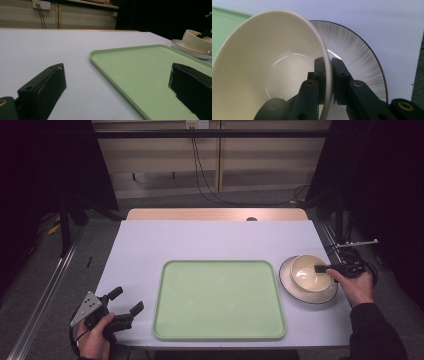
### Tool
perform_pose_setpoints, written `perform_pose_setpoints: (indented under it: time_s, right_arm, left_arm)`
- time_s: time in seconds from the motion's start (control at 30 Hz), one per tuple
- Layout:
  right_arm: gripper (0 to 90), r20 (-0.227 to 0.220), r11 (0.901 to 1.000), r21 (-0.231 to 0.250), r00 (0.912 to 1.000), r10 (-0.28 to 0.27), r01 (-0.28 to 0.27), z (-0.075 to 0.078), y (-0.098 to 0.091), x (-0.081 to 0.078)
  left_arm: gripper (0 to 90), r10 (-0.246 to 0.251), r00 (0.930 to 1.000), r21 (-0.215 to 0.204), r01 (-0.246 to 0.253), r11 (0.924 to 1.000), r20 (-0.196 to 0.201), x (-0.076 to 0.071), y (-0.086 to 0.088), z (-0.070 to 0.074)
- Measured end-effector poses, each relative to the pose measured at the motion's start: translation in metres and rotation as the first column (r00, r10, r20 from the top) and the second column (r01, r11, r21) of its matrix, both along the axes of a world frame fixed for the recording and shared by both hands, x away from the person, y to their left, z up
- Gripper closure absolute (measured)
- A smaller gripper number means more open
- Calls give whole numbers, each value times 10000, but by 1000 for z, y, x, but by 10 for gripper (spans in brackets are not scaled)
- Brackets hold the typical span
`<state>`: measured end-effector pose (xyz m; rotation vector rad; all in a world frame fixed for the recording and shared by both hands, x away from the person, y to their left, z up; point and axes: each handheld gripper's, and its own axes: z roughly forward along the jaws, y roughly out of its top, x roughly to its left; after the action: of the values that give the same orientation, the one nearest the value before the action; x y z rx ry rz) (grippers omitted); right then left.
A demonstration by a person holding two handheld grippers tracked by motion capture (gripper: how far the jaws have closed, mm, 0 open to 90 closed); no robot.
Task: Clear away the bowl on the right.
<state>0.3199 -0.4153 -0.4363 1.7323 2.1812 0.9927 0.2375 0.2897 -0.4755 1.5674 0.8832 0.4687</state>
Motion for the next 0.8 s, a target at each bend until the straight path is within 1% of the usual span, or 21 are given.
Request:
perform_pose_setpoints:
  time_s: [0.13, 0.17, 0.23, 0.3, 0.63, 0.67, 0.7, 0.73, 0.77, 0.8]
  right_arm:
    - [837, 29, 9998, 187, 10000, -30, 29, 2, -1, -2]
    - [836, 125, 9997, 231, 9999, 18, -21, 3, -2, -3]
    - [837, 172, 9996, 292, 9999, 11, -16, 3, -2, -3]
    - [836, 267, 9990, 454, 9996, -2, -10, 5, -3, -5]
    - [836, 571, 9973, 738, 9984, -38, -4, 11, -5, -12]
    - [836, 696, 9968, 791, 9976, 40, -95, 13, -6, -13]
    - [836, 696, 9968, 791, 9976, 40, -95, 13, -6, -13]
    - [836, 798, 9966, 819, 9968, 53, -119, 15, -6, -15]
    - [836, 820, 9959, 890, 9966, 94, -167, 16, -6, -15]
    - [836, 785, 9949, 1004, 9969, 21, -100, 17, -5, -16]
  left_arm:
    - [13, -9, 10000, -7, 9, 10000, -8, 0, 0, 0]
    - [13, -10, 10000, -2, 10, 10000, -4, 0, 0, 0]
    - [13, -12, 10000, -3, 12, 10000, 0, 0, 0, 0]
    - [13, -15, 10000, -6, 15, 10000, -4, 0, 0, 0]
    - [13, -12, 10000, -15, 12, 10000, -2, 0, 0, 0]
    - [13, -13, 10000, -13, 13, 10000, -4, 0, 0, 0]
    - [13, -13, 10000, -13, 13, 10000, -4, 0, 0, 0]
    - [13, -11, 10000, -14, 11, 10000, -3, 0, 0, 0]
    - [13, 10, 10000, -91, -10, 10000, -4, 0, 0, 0]
    - [13, 17, 10000, -43, -17, 10000, -8, 0, 0, 0]
